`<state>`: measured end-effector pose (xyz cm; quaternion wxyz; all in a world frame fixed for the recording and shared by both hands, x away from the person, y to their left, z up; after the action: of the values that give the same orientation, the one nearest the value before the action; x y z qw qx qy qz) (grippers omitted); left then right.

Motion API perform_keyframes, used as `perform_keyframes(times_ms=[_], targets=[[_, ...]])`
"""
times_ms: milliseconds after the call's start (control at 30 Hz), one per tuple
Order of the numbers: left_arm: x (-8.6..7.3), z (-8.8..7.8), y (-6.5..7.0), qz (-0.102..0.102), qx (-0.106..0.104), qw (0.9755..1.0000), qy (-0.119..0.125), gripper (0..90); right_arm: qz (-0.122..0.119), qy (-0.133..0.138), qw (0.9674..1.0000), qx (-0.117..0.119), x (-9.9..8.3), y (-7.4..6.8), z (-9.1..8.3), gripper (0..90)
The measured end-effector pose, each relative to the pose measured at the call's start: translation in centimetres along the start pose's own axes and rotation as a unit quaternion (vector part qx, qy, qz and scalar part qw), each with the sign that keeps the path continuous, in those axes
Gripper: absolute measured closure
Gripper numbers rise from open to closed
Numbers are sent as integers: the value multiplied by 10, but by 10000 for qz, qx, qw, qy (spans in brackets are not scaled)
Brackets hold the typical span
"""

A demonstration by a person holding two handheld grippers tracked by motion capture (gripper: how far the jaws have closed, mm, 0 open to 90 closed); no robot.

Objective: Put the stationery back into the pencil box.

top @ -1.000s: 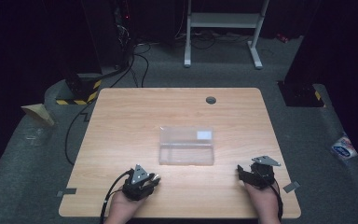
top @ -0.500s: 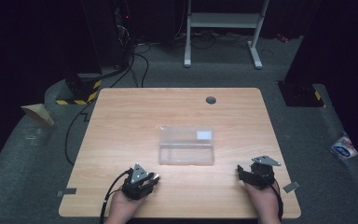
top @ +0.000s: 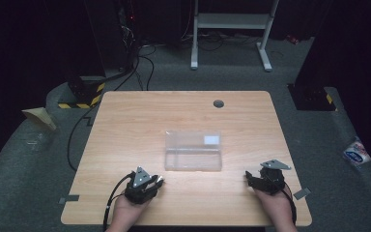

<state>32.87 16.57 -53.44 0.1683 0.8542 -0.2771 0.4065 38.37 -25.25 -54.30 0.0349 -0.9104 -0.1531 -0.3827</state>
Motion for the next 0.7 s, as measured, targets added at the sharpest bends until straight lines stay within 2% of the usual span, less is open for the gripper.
perform_keyframes(times_ms=[33, 67, 100, 167, 200, 267, 367, 500, 633, 700], targets=[[2, -2, -3, -188, 24, 9998, 57, 680, -28, -3, 10000, 18, 0, 1, 0, 236], [2, -2, -3, -188, 24, 9998, 57, 680, -28, -3, 10000, 18, 0, 1, 0, 236], [3, -3, -6, -321, 58, 9994, 127, 680, -16, -9, 10000, 26, 0, 0, 0, 237], [8, -6, -8, -405, 188, 9988, 220, 680, 3, 27, 10000, 39, -1, 0, 0, 237], [8, -6, -8, -405, 188, 9988, 220, 680, 3, 27, 10000, 39, -1, 0, 0, 237], [12, -8, -8, -515, 287, 9978, 317, 680, -81, 51, 9999, 102, -2, 1, -1, 237], [19, -10, -6, -575, 453, 9967, 358, 680, -138, 63, 9997, 169, -2, 1, -1, 237], [26, -12, -4, -592, 573, 9960, 339, 680, -151, 112, 9997, 139, -3, 1, -1, 239], [33, -14, -8, -693, 594, 9951, 370, 679, -144, 100, 9997, 145, -3, 1, -1, 239], [34, -14, -7, -650, 625, 9952, 377, 680, -140, 98, 9998, 137, -3, 0, -1, 237]])
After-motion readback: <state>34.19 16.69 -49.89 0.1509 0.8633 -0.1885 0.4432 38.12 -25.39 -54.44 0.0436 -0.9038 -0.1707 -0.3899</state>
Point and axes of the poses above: each handheld gripper's, and its own axes: z roughly forward along the jaws, x roughly out of its top, y roughly to its right, the point moved 3 cm from there along z, roughly forward along the jaws, and after that the axes turned 3 degrees about -x, right-handed, at the moved point
